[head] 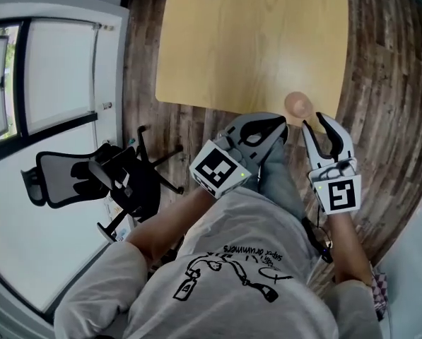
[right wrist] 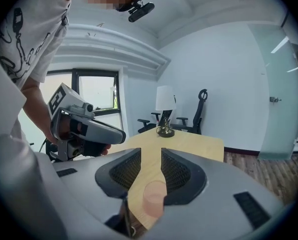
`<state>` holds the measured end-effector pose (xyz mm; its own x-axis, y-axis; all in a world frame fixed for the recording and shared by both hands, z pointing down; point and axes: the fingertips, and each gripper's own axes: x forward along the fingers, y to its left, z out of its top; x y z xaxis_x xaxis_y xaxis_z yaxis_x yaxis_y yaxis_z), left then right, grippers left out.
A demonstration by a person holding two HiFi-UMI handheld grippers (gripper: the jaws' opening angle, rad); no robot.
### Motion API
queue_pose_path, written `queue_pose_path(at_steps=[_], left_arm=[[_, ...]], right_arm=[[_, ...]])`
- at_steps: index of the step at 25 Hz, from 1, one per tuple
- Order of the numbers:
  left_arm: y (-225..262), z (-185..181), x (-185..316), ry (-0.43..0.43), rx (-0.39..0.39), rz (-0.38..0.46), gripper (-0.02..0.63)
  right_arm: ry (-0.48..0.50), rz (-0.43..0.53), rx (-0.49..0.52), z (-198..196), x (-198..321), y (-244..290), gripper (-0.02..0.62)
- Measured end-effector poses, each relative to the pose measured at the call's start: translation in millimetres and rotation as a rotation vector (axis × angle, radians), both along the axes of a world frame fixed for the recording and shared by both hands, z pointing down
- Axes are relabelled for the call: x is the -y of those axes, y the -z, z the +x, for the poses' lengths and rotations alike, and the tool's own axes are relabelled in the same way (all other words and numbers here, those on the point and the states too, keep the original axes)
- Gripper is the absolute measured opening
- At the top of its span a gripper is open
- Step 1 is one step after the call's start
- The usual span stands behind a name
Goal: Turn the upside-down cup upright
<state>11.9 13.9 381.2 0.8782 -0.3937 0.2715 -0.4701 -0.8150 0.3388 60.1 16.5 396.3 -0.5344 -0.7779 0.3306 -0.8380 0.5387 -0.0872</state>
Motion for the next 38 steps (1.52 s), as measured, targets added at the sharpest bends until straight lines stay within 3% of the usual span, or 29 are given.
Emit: queue_pose_path(at_steps=[12, 29, 38], left_arm=[[-37.9, 7.5, 3.0, -0.022, -0.008, -0.022, 0.009], [-95.5, 4.1, 6.6, -0.029, 0.024, -0.071, 0.009], [-101.0, -3.8, 6.5, -0.019, 0.026, -0.087, 0.009]], right_arm=[[-0.022, 0.029, -0.011, 1.1, 3.7, -50.1, 0.266], [-0.029, 0.023, -0.053, -10.2, 14.7, -119.7, 0.31], [-0.042, 0.031, -0.048, -14.9, 17.0, -124.0, 0.308]])
